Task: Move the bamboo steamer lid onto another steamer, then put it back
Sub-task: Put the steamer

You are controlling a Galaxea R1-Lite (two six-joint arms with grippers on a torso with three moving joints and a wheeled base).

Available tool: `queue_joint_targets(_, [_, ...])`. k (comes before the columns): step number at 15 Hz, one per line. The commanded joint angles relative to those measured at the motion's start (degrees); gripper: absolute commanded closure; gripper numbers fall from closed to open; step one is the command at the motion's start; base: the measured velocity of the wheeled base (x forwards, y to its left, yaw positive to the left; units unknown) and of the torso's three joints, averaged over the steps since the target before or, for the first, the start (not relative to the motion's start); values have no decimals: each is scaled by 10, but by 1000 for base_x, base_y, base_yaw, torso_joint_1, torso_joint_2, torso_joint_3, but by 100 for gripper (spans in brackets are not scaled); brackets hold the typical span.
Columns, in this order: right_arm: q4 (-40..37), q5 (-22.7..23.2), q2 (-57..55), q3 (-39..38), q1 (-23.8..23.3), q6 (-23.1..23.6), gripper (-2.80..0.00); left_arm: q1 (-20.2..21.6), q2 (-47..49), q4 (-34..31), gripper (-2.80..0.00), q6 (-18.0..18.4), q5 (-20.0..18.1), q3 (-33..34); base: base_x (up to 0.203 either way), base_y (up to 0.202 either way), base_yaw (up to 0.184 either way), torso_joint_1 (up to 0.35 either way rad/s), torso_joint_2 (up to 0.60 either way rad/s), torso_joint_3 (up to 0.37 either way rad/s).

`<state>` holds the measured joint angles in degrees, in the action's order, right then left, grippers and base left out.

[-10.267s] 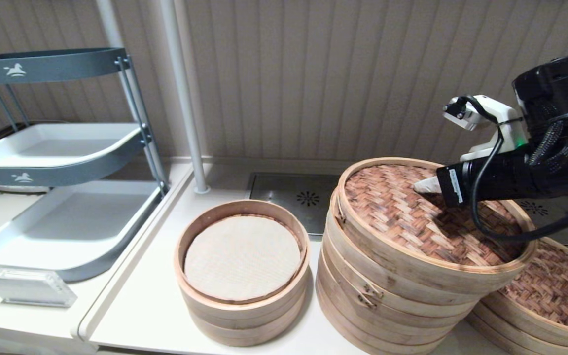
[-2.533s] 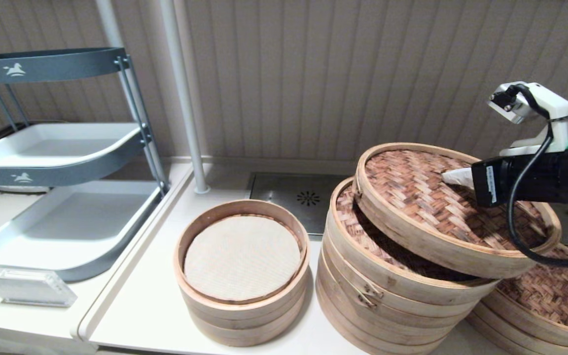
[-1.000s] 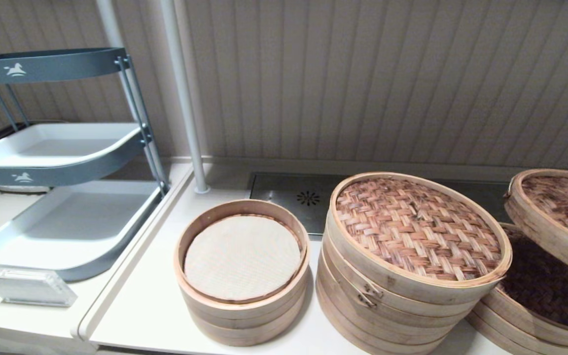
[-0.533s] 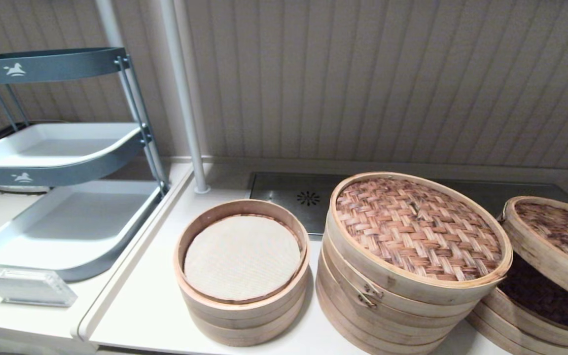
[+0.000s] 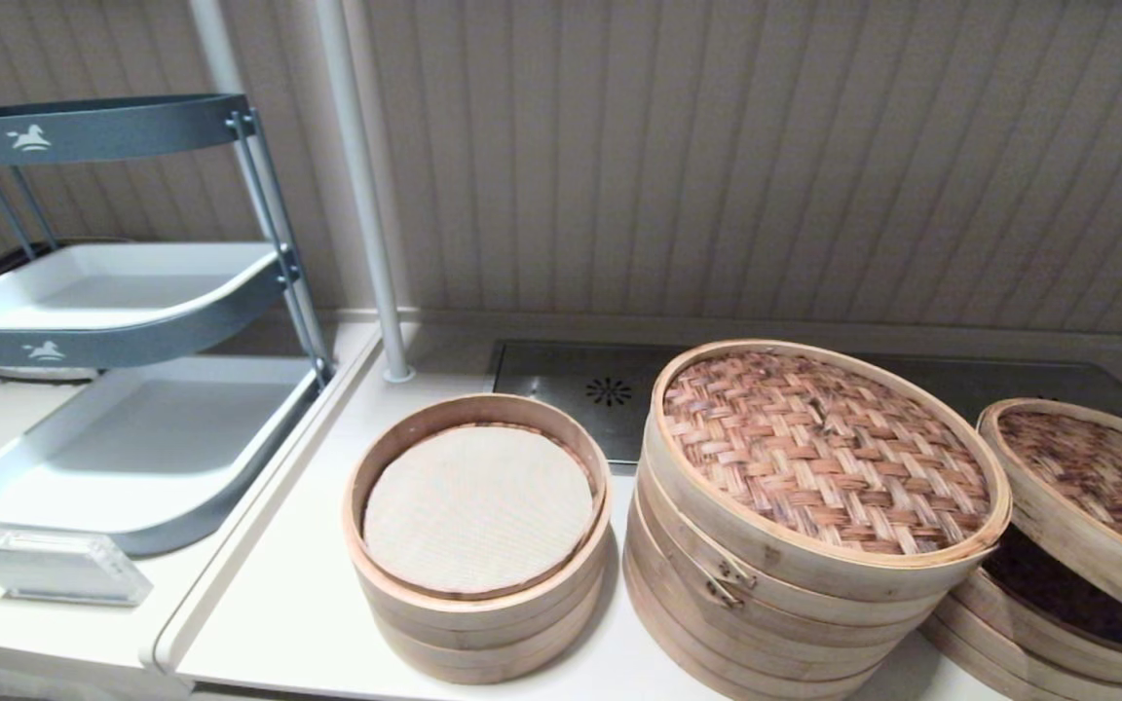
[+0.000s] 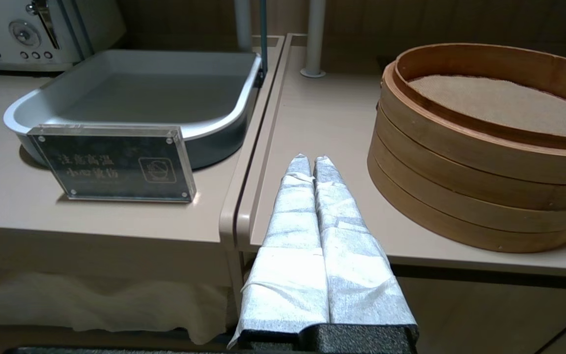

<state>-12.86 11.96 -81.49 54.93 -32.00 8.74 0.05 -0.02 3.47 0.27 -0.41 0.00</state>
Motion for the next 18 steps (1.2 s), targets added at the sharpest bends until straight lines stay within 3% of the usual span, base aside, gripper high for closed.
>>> queue_joint_targets(1, [18, 1, -26, -6, -1, 1, 0, 0, -1, 0, 0, 0, 0, 14, 0, 0, 0, 0, 0, 0])
queue_joint_targets(13, [110, -2, -76, -31, -2, 6, 0, 0, -1, 0, 0, 0, 0, 14, 0, 0, 0, 0, 0, 0])
queue_joint_targets(18, [184, -7, -104, -69, 3, 7, 0, 0, -1, 0, 0, 0, 1, 14, 0, 0, 0, 0, 0, 0])
